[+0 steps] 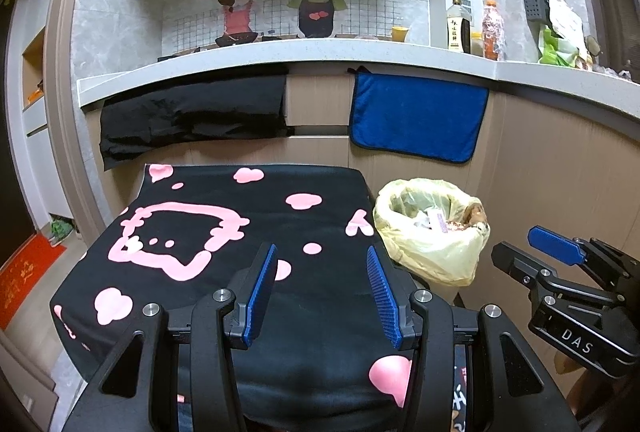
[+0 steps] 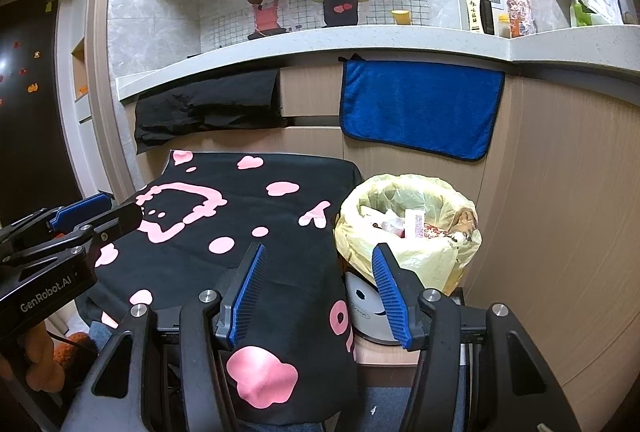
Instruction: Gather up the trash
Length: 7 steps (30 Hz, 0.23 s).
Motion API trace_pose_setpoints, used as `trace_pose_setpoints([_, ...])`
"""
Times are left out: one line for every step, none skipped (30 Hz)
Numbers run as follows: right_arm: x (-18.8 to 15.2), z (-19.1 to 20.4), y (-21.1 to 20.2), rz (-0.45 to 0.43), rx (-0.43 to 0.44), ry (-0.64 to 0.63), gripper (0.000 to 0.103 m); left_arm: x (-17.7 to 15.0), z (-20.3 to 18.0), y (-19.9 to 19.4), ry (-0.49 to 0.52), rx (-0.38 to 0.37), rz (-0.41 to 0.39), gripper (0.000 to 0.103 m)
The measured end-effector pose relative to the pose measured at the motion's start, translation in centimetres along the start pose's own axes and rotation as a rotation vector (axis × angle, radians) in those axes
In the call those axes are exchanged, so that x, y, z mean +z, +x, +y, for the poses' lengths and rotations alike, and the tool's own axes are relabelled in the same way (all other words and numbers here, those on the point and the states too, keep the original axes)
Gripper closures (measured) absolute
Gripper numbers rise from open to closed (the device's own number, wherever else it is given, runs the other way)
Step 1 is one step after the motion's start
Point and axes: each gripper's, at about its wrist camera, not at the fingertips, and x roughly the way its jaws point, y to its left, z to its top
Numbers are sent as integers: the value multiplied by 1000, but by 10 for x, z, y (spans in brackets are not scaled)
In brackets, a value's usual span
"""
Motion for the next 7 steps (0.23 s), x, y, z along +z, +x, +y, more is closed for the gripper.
trace_pose_setpoints([0,0,0,1,1,0,50,-1,0,1,-1,0,5,55])
trace_pose_setpoints([0,0,0,2,1,0,50,-1,1,1,-1,-2,9,55])
trace_pose_setpoints([0,-1,0,1,2,0,50,-1,1,2,0,-4,13,55])
trace_pose_setpoints([0,-1,0,1,1,0,50,-2,2,3,1,-6,15,55])
trace_pose_setpoints([0,-1,0,1,-1,1,50,-2,2,3,3,-10,16,55])
trace_pose_setpoints([0,-1,0,1,-1,1,50,-2,3,3,4,-12,15,55])
trace_pose_setpoints([0,-1,0,1,-1,1,50,-2,4,4,4,-13,17,55])
